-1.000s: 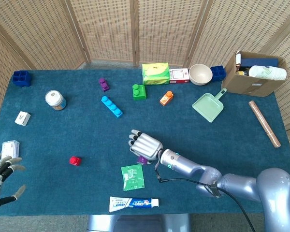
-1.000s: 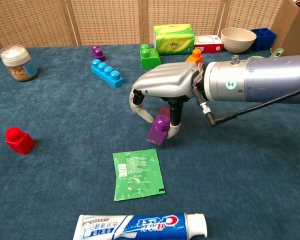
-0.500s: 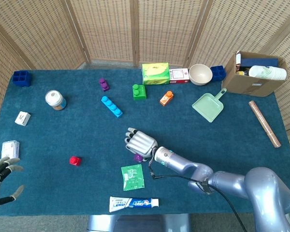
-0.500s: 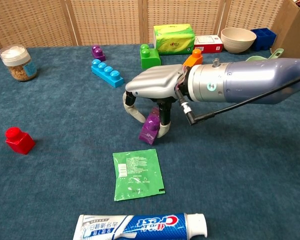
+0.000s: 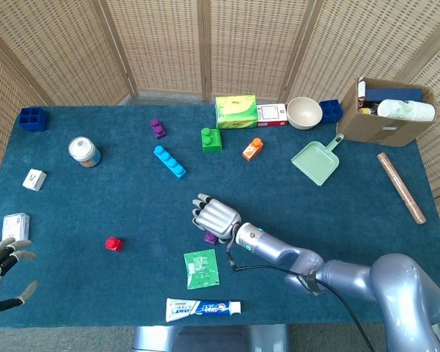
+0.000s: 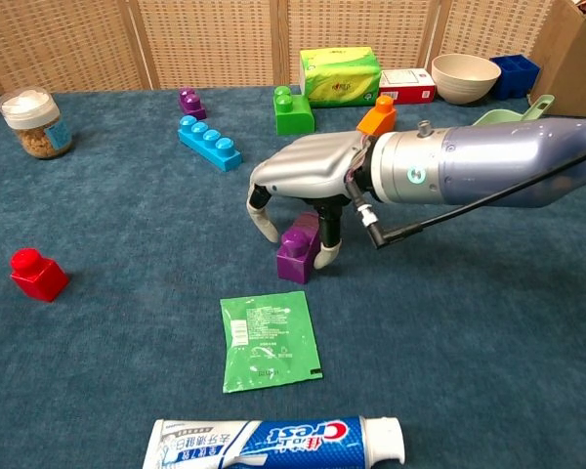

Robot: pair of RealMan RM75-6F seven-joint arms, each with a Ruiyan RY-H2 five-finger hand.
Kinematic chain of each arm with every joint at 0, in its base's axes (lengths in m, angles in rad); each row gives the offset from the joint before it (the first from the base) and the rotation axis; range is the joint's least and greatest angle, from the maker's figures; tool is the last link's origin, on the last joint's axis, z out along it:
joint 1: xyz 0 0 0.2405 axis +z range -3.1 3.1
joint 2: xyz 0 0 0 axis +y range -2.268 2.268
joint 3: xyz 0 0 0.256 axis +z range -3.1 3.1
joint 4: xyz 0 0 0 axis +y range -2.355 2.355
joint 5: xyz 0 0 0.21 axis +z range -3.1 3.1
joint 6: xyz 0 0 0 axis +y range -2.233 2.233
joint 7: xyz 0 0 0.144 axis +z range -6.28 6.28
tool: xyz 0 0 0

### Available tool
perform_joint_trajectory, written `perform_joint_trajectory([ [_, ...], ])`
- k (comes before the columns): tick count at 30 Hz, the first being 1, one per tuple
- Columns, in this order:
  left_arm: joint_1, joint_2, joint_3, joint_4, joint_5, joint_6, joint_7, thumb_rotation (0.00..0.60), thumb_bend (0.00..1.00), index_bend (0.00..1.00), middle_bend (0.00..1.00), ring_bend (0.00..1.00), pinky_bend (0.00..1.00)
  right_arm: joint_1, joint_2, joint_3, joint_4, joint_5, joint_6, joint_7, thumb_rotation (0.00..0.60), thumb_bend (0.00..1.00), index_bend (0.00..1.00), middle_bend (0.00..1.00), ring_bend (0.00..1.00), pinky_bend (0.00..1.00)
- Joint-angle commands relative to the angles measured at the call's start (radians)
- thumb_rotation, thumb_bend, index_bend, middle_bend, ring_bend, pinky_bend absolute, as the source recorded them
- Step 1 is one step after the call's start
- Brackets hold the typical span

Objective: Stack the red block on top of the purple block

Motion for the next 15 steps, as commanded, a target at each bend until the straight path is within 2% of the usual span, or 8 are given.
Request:
perform_joint_trajectory([
  [1, -0.002, -0.001, 0.000, -0.002, 0.004, 0.000, 0.002, 0.530, 0.37, 0.34, 0.24, 0.15, 0.00, -0.008, 0.014, 0.003, -0.020, 0.014, 0.011, -0.013, 0.600, 0.00, 0.35, 0.25, 0.08, 0.12],
  [7, -0.007, -0.002, -0.001, -0.007, 0.016, -0.002, 0.006, 0.529, 0.37, 0.34, 0.24, 0.14, 0.00, -0.029, 0.067, 0.008, -0.088, 0.031, 0.046, -0.035, 0.600, 0.00, 0.30, 0.24, 0.07, 0.12],
  [15, -0.035, -0.004, -0.005, -0.024, 0.046, -0.025, 0.028, 0.529, 0.38, 0.33, 0.24, 0.14, 0.00, -0.100, 0.204, 0.003, -0.223, 0.047, 0.137, -0.056, 0.600, 0.00, 0.30, 0.24, 0.06, 0.12],
])
